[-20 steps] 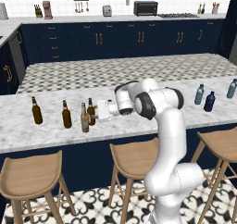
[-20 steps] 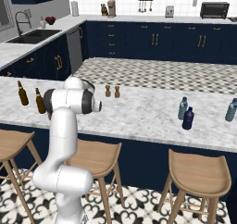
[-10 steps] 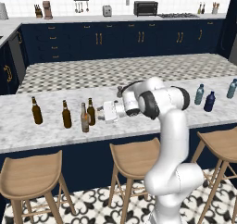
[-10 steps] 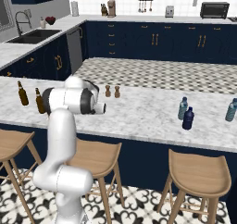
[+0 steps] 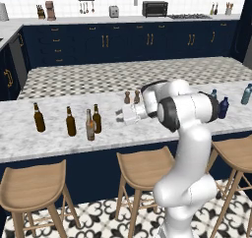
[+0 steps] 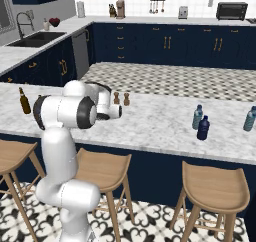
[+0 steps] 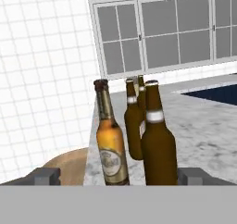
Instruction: Move the plastic bottles in the middle to the plastics group, and the glass bottles in the middle to the glass group.
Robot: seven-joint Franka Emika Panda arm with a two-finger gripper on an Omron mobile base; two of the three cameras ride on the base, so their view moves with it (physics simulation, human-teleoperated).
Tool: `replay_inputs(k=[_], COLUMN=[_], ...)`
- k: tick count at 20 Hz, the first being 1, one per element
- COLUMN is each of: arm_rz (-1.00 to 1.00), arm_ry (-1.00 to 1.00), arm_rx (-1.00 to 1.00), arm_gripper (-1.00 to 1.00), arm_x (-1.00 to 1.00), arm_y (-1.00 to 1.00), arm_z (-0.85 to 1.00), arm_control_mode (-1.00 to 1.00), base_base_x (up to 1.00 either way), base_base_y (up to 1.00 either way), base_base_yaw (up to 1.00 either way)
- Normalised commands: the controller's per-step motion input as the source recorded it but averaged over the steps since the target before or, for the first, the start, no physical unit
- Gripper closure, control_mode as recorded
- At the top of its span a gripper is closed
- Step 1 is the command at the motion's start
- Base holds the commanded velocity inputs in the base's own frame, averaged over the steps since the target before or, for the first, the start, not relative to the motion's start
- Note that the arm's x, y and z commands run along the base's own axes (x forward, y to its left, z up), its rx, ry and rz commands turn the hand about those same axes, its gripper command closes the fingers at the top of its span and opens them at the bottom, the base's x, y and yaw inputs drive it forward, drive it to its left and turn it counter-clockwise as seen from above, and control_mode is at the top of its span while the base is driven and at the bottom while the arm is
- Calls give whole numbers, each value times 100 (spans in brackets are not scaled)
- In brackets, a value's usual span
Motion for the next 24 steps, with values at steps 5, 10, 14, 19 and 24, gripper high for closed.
replay_inputs(k=[5,10,14,19,24], arm_rz=[-9,-19,-35,-45,-43], arm_ry=[6,12,15,15,19], arm_rx=[-14,-18,-24,-32,-33], arm_gripper=[-100,-100,-100,-100,-100], arm_x=[-52,-56,-57,-55,-61], arm_y=[-49,-54,-38,-21,-16], arm_z=[61,57,32,15,3], arm_control_mode=[-100,-100,-100,-100,-100], base_base_x=[0,0,0,0,0], base_base_y=[0,0,0,0,0], base_base_yaw=[0,0,0,0,0])
